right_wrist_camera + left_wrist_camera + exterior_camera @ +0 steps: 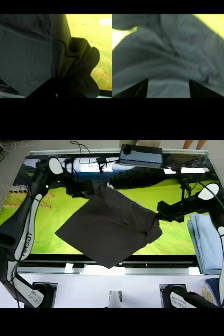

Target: Fold the shirts.

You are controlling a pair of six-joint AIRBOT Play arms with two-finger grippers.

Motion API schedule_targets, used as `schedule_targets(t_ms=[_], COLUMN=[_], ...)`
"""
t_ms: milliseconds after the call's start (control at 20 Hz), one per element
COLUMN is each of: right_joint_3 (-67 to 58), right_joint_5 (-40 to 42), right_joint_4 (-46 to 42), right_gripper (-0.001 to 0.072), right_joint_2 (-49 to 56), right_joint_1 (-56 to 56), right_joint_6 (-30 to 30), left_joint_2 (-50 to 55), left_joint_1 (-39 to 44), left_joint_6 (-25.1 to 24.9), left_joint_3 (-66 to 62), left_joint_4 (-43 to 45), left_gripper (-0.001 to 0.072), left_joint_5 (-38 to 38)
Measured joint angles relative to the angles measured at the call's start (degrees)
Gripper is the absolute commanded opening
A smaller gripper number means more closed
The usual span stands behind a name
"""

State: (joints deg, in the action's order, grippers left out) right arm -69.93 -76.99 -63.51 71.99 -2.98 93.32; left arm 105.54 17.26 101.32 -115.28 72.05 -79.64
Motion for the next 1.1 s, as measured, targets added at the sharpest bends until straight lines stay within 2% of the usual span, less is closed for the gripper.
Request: schedule_targets(t_ms=[150, 300, 450, 700, 850, 1100], right_joint_3=[0.85, 1.16, 1.29, 1.36, 1.36, 1.36], right_joint_5=[-1.09, -1.99, -2.25, -1.11, -1.01, -1.03], right_joint_4=[0.02, 0.02, 0.02, 0.0, 0.04, 0.09], right_gripper=[0.0025, 0.0025, 0.0025, 0.0025, 0.0025, 0.0025], right_joint_2=[0.31, 0.37, 0.42, 0.44, 0.44, 0.44], right_joint_1=[0.0, 0.0, 0.0, 0.0, 0.0, 0.0], right_joint_6=[-1.62, -3.21, -4.44, -5.38, -5.55, -5.73], left_joint_2=[-2.51, -11.13, -22.77, -37.27, -39.01, -37.27], left_joint_1=[1.44, 3.85, 5.31, 9.68, 14.4, 21.99], left_joint_6=[-4.72, -7.19, -4.94, 1.95, 4.7, 6.01], left_joint_3=[4.57, 18.6, 40.28, 72.11, 80.63, 84.74], left_joint_4=[-2.29, -4.68, -8.22, -20.13, -25.44, -35.43], left_gripper=[0.0615, 0.062, 0.0619, 0.0617, 0.0618, 0.0616], left_joint_5=[-8.44, -8.85, -1.49, 13.35, 20.02, 32.54])
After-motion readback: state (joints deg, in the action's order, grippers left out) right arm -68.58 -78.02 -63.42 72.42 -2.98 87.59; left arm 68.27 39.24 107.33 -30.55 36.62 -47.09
